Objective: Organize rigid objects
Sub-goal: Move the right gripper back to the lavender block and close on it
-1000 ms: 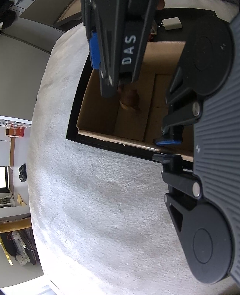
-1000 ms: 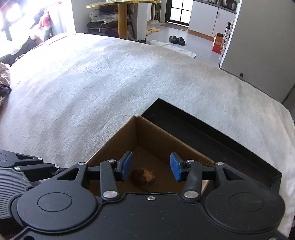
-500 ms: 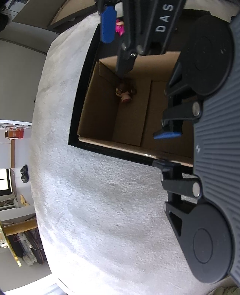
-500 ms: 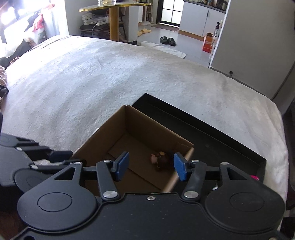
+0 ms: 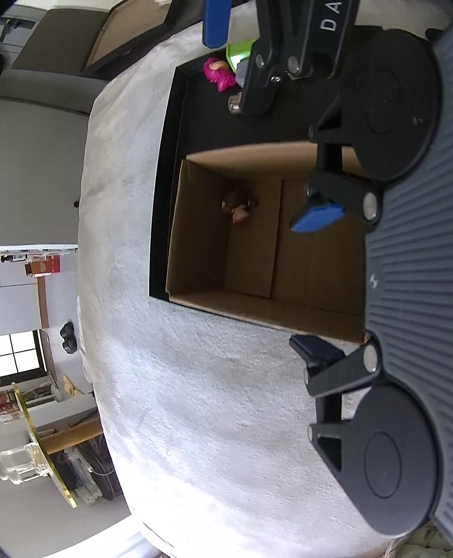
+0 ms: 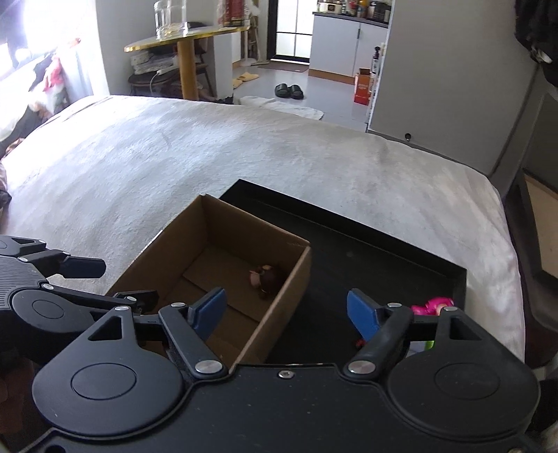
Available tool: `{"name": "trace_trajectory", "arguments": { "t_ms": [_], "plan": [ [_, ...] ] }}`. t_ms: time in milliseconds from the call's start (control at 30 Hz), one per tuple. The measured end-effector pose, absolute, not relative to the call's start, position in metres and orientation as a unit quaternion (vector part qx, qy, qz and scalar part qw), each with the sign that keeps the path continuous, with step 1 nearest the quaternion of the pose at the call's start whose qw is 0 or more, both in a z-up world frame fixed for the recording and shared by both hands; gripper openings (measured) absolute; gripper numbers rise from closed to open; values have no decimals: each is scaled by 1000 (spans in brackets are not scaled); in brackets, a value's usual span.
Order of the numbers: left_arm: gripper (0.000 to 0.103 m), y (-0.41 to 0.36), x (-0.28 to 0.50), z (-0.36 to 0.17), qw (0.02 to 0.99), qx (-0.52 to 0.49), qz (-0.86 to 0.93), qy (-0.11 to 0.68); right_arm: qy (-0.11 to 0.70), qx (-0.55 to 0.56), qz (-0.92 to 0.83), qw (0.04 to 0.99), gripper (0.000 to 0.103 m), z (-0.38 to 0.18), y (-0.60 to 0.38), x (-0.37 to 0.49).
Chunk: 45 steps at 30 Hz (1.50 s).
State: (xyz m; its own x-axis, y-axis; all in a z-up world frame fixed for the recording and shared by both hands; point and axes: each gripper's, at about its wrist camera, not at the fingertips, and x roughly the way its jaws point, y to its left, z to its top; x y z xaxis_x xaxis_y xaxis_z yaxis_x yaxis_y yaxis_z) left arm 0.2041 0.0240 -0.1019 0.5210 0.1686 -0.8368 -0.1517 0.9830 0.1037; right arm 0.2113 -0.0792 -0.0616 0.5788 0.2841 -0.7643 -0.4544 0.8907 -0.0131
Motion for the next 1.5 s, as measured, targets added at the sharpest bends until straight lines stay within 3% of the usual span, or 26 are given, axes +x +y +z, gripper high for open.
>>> {"name": "trace_trajectory", "arguments": {
  "t_ms": [267,1500],
  "plan": [
    [73,-2,200,-97,877,27,72,475,414,-79,186,887,78,-67,-114,204],
    [75,-69,246,-111,861,135,110,478,438,38,153,885,76,-135,-205,240]
  ]
}}
